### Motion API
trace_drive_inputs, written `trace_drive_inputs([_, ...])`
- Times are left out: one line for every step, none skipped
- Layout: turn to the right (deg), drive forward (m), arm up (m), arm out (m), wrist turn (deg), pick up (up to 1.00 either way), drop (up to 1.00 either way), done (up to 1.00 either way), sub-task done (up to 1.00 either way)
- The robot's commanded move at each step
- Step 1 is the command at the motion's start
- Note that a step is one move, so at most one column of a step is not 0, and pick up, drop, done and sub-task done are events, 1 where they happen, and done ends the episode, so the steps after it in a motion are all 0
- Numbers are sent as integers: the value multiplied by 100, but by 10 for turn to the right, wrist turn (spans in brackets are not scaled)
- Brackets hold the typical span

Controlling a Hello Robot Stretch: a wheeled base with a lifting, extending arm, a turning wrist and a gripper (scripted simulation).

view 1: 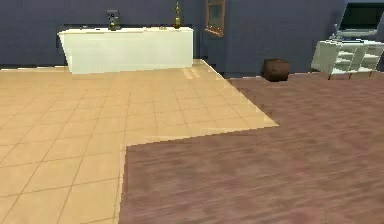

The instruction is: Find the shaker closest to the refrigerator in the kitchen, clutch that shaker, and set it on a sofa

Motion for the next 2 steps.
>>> trace_drive_inputs([0, 15, 0, 0, 0, 0, 0, 0, 0])
trace_drive_inputs([-90, 0, 0, 0, 0, 0, 0, 0, 0])
